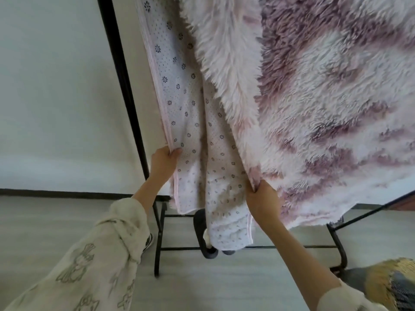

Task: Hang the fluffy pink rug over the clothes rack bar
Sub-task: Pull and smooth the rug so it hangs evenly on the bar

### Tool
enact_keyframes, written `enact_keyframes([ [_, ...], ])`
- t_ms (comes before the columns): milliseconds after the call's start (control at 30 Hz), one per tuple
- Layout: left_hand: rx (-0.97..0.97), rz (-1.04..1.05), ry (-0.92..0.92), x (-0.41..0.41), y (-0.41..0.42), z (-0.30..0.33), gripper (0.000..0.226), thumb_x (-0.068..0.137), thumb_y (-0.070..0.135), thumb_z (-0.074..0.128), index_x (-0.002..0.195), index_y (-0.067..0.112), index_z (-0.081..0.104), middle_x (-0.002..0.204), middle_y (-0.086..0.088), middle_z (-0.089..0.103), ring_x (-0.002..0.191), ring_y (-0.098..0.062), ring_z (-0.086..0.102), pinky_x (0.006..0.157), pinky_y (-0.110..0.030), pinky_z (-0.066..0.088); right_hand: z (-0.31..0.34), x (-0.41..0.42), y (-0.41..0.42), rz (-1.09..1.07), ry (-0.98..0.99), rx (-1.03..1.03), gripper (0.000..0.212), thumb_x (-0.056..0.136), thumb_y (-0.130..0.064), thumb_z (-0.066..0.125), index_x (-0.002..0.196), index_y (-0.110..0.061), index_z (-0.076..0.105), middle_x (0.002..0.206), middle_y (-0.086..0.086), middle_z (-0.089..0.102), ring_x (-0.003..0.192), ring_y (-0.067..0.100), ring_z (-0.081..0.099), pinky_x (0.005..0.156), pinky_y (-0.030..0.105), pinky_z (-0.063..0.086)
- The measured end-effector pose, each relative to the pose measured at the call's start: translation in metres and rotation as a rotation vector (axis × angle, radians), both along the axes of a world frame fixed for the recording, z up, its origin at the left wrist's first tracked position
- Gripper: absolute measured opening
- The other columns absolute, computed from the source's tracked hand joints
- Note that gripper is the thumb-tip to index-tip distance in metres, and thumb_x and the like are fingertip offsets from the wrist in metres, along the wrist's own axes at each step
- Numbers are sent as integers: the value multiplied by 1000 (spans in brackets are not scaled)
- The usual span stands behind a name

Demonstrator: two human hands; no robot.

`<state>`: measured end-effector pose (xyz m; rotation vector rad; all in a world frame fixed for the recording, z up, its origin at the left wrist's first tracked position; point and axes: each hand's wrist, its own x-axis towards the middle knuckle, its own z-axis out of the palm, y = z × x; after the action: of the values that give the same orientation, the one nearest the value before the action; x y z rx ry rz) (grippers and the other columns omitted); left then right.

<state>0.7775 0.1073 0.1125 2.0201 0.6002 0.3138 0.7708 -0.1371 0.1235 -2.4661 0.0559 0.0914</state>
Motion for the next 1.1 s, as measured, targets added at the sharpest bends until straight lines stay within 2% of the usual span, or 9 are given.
enact_keyframes([
  [67,58,6,-4,-10,-3,-8,38,95,27,49,59,18,41,60,-2,48,52,-19,43,52,-28,41,-10,-7,4,21,2,39,35,94,-24,50,62,-21,36,58,-4,43,47,11,38,42,23,26],
  [233,137,66,-23,-29,7,-19,35,96,25,48,68,4,49,57,2,49,50,-17,45,47,-23,37,-27,-16,15,109,-7,104,20,93,-23,52,77,-12,47,59,-4,44,48,11,40,44,22,28],
  [367,121,84,-32,-30,5,-22,30,96,26,48,79,3,57,77,-10,58,68,-25,53,63,-31,47,-25,-23,20,163,-92,154,16,93,-15,50,78,-10,49,60,-4,45,50,14,43,44,21,30],
  [500,107,110,-18,-25,1,-30,31,96,28,47,78,4,54,72,-8,56,70,-25,51,65,-31,42,-12,-21,17,206,-188,181,26,92,-6,47,67,-14,43,62,-8,40,49,9,38,45,21,28],
  [700,119,107,15,-8,13,-45,40,96,28,46,64,5,46,57,-4,48,56,-24,47,55,-30,40,-6,-3,12,98,-295,223,39,85,5,46,55,-17,34,53,-6,35,45,9,28,45,22,21],
  [800,101,78,41,-2,25,-55,35,96,30,46,72,5,51,58,0,49,51,-20,47,50,-25,38,-6,4,15,58,-354,239,47,86,2,48,54,-27,29,51,-7,34,43,8,28,45,19,19],
  [900,86,8,47,3,35,-65,37,96,31,46,70,5,52,57,-2,50,48,-21,45,44,-24,35,-9,8,19,-11,-356,214,43,85,-1,50,53,-21,29,48,-3,34,42,13,27,45,19,20],
  [1033,107,-101,60,15,50,-67,39,96,33,45,74,2,55,62,-3,54,60,-27,55,53,-33,49,-17,6,30,-142,-333,155,34,90,-13,54,59,-7,39,47,5,36,41,15,30,42,18,19],
  [1100,123,-140,49,18,55,-71,39,97,33,44,72,5,54,58,1,49,57,-24,53,50,-28,45,-23,3,38,-193,-323,160,36,90,-15,54,58,-9,40,47,5,38,41,15,32,41,16,20],
])
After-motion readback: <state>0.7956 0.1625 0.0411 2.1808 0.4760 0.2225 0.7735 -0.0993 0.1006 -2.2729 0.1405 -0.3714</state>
